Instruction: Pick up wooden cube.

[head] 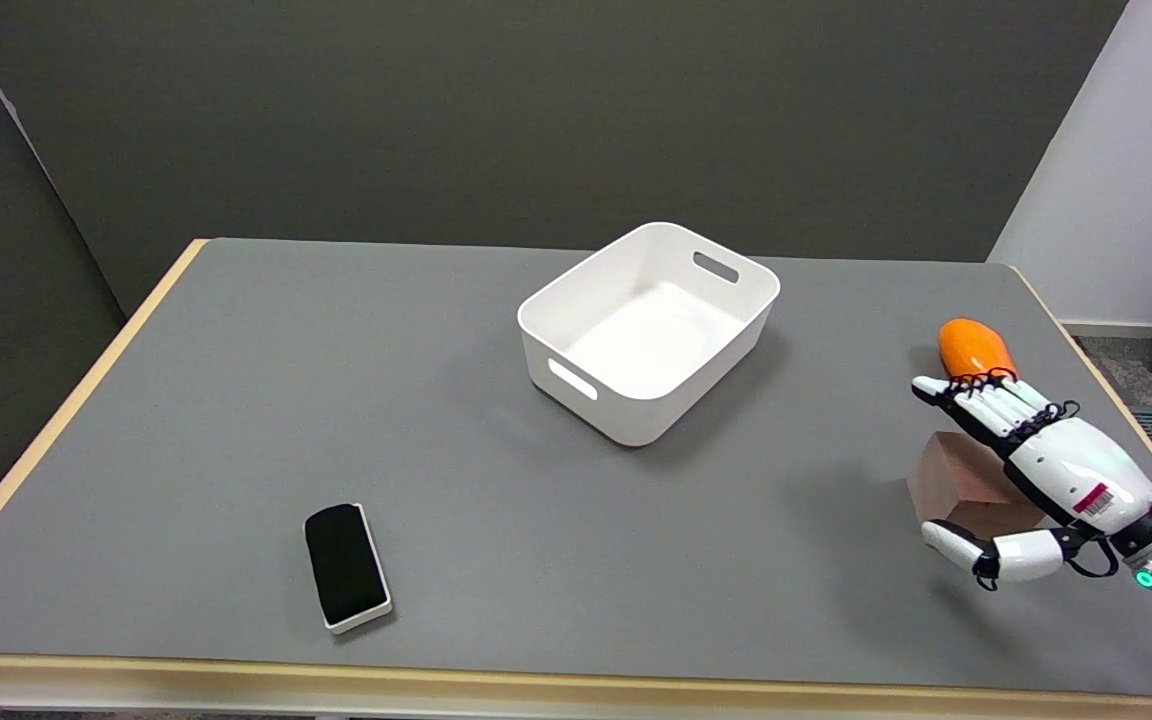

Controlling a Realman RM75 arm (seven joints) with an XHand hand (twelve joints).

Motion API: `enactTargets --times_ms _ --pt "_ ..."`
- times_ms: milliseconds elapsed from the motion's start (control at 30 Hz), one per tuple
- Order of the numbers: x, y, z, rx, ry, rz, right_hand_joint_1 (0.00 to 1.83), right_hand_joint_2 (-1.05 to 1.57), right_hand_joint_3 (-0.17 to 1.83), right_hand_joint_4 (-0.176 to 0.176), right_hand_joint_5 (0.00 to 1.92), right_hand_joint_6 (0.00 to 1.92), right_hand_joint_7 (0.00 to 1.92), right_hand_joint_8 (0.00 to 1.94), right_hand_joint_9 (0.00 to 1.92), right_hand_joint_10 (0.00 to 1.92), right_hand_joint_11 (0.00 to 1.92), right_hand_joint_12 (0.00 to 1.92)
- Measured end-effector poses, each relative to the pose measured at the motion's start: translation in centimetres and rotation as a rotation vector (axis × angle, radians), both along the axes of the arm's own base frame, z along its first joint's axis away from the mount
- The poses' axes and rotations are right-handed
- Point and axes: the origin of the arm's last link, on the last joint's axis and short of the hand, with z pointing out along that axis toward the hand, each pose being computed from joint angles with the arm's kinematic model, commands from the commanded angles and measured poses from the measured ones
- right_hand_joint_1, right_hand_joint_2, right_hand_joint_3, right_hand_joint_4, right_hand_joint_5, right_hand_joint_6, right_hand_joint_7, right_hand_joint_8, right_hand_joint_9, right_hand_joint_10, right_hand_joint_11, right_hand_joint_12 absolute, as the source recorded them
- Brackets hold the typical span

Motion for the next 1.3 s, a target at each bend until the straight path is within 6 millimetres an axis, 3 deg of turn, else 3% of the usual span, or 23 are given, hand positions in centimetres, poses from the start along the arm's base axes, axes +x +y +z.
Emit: enactTargets --times_ms 300,633,667,733,800,867,933,1000,1167,1300 --pt "-0.4 -0.4 0.0 -0.005 -0.005 -0.007 0.46 0.56 0.84 -0.033 0.19 0.39 0.39 0.42 0.23 0.79 0.04 1.17" --pt "-1.1 -0.7 0.0 -0.016 -0.017 -0.019 0.44 0.56 0.84 -0.04 0.24 0.45 0.41 0.44 0.26 0.81 0.06 1.19" --pt "-1.2 -0.7 0.0 -0.018 -0.019 -0.019 0.44 0.57 0.84 -0.036 0.27 0.5 0.44 0.48 0.3 0.85 0.1 1.24" --pt "-1.3 -0.8 -0.1 -0.02 -0.022 -0.02 0.5 0.61 0.86 -0.013 0.43 0.85 0.64 0.78 0.56 1.15 0.36 1.53" --pt "-1.5 -0.9 -0.1 -0.024 -0.024 -0.019 0.55 0.62 0.88 -0.009 0.5 1.01 0.75 1.0 0.67 1.26 0.53 1.69" --pt "-1.5 -1.0 -0.1 -0.025 -0.027 -0.012 0.63 0.66 0.88 0.0 0.64 1.37 0.92 1.48 0.81 1.39 0.66 1.92" --pt "-1.6 -1.1 -0.3 -0.022 -0.029 -0.001 0.65 0.66 0.87 -0.004 0.67 1.42 0.89 1.73 0.9 1.52 0.57 1.92" --pt "-1.6 -1.2 -0.4 -0.019 -0.031 0.011 0.67 0.7 0.81 -0.014 0.73 1.53 0.76 1.91 0.94 1.86 0.53 1.92" --pt "-1.5 -1.6 -0.8 -0.007 -0.033 0.046 0.75 0.7 0.77 -0.019 0.75 1.9 0.95 1.94 1.09 1.92 0.72 1.92" --pt "-1.4 -2.0 -1.1 0.005 -0.031 0.077 0.79 0.69 0.77 -0.002 0.74 1.92 1.07 1.94 1.22 1.92 0.87 1.92"
